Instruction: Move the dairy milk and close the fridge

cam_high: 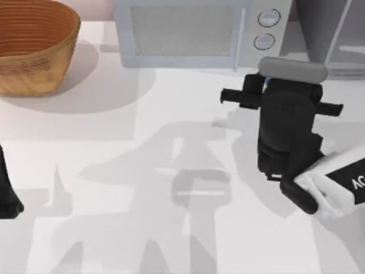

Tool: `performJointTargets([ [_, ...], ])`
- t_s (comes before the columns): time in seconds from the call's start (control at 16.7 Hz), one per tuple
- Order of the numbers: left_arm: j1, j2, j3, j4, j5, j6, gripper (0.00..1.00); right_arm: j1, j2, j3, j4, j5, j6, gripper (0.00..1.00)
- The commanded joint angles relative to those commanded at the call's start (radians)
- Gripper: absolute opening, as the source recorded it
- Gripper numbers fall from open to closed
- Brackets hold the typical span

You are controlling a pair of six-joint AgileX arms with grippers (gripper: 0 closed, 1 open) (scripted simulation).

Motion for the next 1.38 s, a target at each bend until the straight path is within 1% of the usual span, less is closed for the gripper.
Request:
performJointTargets([
  [0.3, 0.000, 0.000, 0.000, 0.000, 0.000, 0.000, 1.00, -0.193, -0.139, -0.117, 0.008, -0.224, -0.028, 0.00],
  [0.42, 0.000, 0.000, 0.000, 0.000, 0.000, 0.000, 1.00, -0.272, -0.184, -0.177, -0.002, -0.358, -0.044, 0.00],
  [0.6, 0.000, 0.000, 0.000, 0.000, 0.000, 0.000, 1.00, -0.431, -0.277, -0.266, -0.005, -0.577, -0.072, 0.00],
  [0.78, 0.000, 0.000, 0.000, 0.000, 0.000, 0.000, 1.00, -0.572, -0.393, -0.341, 0.010, -0.732, -0.098, 0.00],
  [0.9, 0.000, 0.000, 0.000, 0.000, 0.000, 0.000, 1.00, -0.623, -0.444, -0.374, 0.022, -0.786, -0.106, 0.00],
  [0.96, 0.000, 0.000, 0.000, 0.000, 0.000, 0.000, 1.00, -0.633, -0.455, -0.381, 0.025, -0.797, -0.106, 0.00],
  [1.38, 0.000, 0.000, 0.000, 0.000, 0.000, 0.000, 1.00, -0.632, -0.442, -0.368, 0.024, -0.800, -0.104, 0.00],
])
